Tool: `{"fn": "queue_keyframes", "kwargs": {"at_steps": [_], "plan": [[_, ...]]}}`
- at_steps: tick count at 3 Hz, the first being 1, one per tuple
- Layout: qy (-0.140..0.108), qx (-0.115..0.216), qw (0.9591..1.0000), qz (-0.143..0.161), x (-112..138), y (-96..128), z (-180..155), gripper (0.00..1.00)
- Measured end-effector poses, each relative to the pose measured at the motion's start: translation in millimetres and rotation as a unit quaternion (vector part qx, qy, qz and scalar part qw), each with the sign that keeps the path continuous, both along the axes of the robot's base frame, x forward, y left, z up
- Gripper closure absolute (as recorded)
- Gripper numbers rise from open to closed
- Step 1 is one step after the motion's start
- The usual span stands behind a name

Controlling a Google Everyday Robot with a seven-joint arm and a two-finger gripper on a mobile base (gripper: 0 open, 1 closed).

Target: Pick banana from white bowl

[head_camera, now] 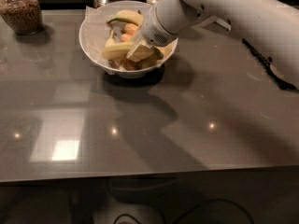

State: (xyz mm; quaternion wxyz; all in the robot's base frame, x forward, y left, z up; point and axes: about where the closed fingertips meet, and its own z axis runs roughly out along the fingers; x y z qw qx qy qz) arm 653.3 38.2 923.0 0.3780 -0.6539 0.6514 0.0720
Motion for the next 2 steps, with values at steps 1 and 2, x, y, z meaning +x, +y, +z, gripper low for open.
{"fn": "queue_keyframes", "kwargs": {"at_steps": [1,2], "plan": [[-0.010,0.013,0.9999,-0.003,0.6,-0.9,14.7,1.00],[-0.019,0.032,0.9993,-0.007,-1.5,-7.9,28.1,1.00]]}}
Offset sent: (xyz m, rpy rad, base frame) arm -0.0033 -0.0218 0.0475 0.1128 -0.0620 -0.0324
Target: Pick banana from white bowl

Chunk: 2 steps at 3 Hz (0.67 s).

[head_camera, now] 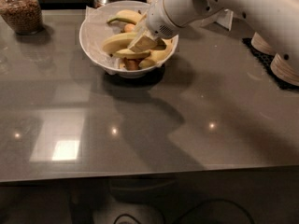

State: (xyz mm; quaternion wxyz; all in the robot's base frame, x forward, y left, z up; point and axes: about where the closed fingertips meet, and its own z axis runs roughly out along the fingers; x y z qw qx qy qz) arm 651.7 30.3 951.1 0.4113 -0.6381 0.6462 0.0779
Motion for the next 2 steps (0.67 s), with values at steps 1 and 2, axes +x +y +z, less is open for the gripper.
{"fn": "queue_keyframes", "kwargs": {"at_steps": [1,2], "plan": [[-0.007,0.047,0.9988,0.006,-9.4,-11.8,9.0,1.00],[-0.010,0.109,0.9940,0.007,-30.0,-33.3,22.1,1.00]]}}
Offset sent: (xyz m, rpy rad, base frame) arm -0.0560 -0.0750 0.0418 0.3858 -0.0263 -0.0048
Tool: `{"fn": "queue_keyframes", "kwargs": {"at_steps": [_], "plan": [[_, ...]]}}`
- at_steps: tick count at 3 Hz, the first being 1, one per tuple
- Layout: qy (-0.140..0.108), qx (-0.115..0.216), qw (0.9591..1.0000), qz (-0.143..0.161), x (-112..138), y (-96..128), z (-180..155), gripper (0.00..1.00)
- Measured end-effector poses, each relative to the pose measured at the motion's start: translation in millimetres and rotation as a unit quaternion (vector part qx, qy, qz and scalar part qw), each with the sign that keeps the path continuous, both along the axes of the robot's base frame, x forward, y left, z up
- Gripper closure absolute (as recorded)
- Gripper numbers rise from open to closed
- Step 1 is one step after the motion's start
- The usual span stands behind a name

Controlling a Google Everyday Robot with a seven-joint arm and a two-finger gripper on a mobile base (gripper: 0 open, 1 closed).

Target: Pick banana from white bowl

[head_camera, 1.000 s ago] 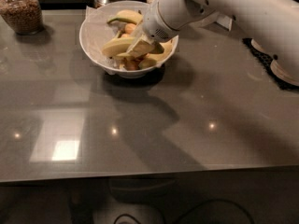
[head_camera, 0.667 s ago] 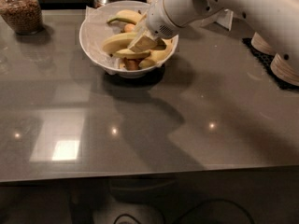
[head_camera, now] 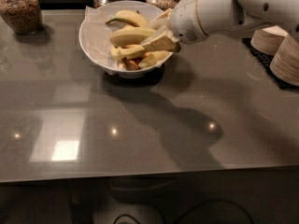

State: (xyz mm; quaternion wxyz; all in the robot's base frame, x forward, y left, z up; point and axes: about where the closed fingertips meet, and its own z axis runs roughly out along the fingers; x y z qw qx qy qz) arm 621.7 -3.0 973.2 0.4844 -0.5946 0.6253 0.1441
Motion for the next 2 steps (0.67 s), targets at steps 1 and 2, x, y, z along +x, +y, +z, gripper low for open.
{"fn": "queue_keyframes", "kwargs": {"at_steps": [1,2], "plan": [[0.005,0.042,0.9991,-0.009,-24.8,-28.0,14.5,1.00],[0.016,0.059,0.9980,-0.016,-51.2,-47.5,26.2,1.00]]}}
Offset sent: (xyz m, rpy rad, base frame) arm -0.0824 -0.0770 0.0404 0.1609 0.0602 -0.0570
